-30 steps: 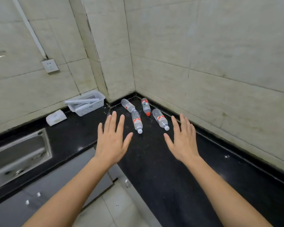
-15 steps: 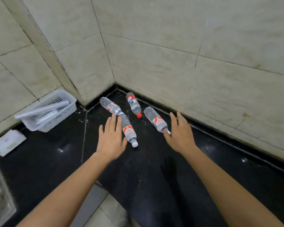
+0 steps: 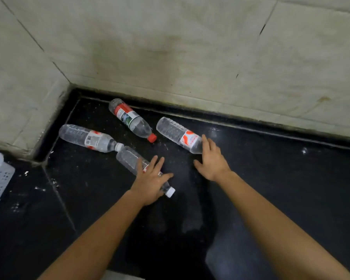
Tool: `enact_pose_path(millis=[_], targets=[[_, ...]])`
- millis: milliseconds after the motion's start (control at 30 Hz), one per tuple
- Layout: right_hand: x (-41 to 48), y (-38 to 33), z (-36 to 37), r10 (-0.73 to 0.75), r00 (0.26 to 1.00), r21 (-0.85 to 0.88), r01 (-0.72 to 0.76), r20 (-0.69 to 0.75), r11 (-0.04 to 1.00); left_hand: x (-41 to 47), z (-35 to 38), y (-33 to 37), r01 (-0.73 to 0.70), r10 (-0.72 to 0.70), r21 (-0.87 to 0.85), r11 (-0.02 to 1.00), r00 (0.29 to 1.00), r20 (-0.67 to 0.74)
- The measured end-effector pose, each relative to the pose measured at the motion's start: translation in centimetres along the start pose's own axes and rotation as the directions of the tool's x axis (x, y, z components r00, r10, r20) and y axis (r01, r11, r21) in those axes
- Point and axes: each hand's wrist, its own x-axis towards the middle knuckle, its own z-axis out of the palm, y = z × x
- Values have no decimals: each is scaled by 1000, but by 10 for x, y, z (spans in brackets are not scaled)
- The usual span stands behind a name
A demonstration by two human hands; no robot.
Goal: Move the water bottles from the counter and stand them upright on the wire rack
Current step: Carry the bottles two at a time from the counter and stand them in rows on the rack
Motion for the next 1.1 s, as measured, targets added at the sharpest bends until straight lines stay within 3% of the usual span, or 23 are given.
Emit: enact_pose_path(millis=[100, 267, 333, 433, 533, 567, 633, 733, 800, 900, 1033, 1100], targets=[[6, -6, 20, 92, 995, -12, -91, 37, 996, 5, 11, -10, -104, 102, -43, 994, 994, -43], [6, -10, 28, 119, 983, -177, -143, -136, 974, 9, 18, -15, -132, 115, -109, 985, 982, -148], [3, -8, 25, 126, 987, -103, -136, -100, 985, 8, 14, -12, -90, 40, -193, 977, 968, -248], [-11, -4, 15, 82, 997, 147, -82, 4, 986, 5, -10, -6, -76, -93, -407, 910, 920, -381], [-36, 1, -10, -30, 997, 210, 43, -66, 977, 0, -39, -2, -114, -216, -563, 819, 847, -486], [-44, 1, -23, -62, 993, 212, 82, -99, 974, -2, -48, 0, -149, -262, -621, 770, 813, -520], [-59, -2, -53, -112, 979, 216, 147, -169, 965, -10, -66, 7, -209, -385, -804, 557, 793, -473], [-76, -3, -95, -114, 957, 124, 151, -268, 981, -26, -89, 25, -247, -477, -959, 143, 831, -285], [-85, 3, -111, -82, 958, -17, 81, -276, 997, -32, -95, 41, -251, -452, -968, -4, 864, -222], [-106, 23, -111, -31, 961, -125, -4, -275, 992, -32, -89, 66, -231, -387, -972, -42, 901, -197], [-137, 55, -94, 110, 945, 165, -61, -309, 984, -31, -75, 95, -198, -344, -980, -15, 921, -181], [-148, 67, -82, 137, 938, 284, -44, -317, 958, -27, -72, 104, -175, -369, -983, -58, 918, -142]])
